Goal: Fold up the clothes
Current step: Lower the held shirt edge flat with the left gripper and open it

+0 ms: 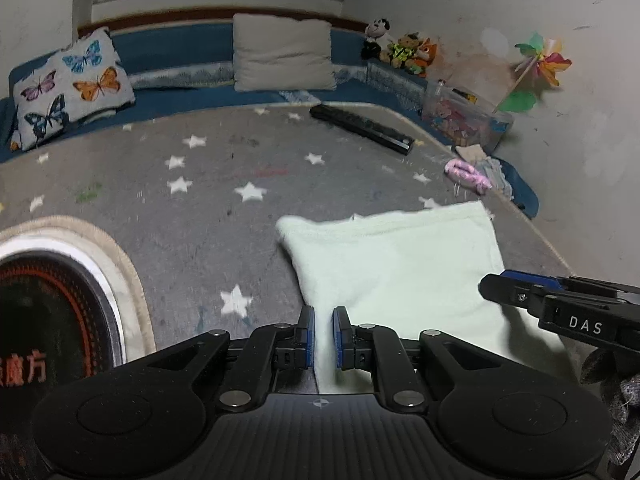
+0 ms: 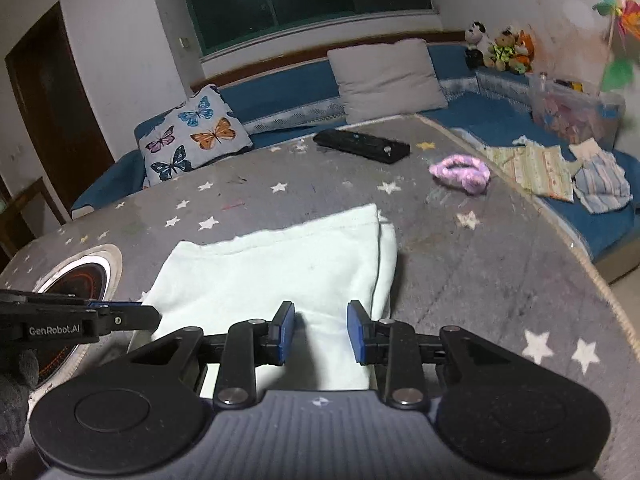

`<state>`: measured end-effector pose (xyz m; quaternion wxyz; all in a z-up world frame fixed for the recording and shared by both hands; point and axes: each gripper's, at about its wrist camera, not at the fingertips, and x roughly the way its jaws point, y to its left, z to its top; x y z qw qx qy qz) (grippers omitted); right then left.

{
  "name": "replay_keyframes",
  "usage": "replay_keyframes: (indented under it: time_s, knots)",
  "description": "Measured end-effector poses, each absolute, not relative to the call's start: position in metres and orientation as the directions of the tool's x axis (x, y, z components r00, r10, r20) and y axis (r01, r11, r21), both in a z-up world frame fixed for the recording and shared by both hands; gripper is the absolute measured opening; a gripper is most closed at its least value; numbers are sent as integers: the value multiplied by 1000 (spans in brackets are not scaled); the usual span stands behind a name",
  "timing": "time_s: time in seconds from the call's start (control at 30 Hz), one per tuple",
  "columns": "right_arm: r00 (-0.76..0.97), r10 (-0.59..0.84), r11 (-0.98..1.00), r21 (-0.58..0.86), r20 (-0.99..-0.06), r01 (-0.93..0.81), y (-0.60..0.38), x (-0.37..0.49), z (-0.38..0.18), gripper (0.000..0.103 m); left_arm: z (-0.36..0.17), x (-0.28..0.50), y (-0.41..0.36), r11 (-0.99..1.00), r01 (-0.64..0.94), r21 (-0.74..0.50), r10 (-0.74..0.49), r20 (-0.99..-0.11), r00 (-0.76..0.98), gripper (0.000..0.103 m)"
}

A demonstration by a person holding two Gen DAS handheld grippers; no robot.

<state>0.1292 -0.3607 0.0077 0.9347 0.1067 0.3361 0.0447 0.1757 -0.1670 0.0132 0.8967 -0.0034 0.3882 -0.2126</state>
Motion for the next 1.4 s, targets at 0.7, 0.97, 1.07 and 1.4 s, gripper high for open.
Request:
replay_keyframes:
  time_s: [0.7,0.97,1.07,1.4]
  knots:
    - [751,197,972,225,-630,-67,-366,151,21,29,13,195,-182,891,430,-147,-407,-679,611,10]
    - [743,256,965,204,-618,-163,-356,92,33,29,11,139,-185,854,504,-130,-447,-680,581,10]
    - [735,277,960,205,-620,-189,-351,71,32,29,10,122,-183,846,517,-129,-456,-678,577,10]
    - [732,232,972,169,-640,-161,-351,43,18,29,-3,94,-180,840,526,-129,-455,-696,555,10]
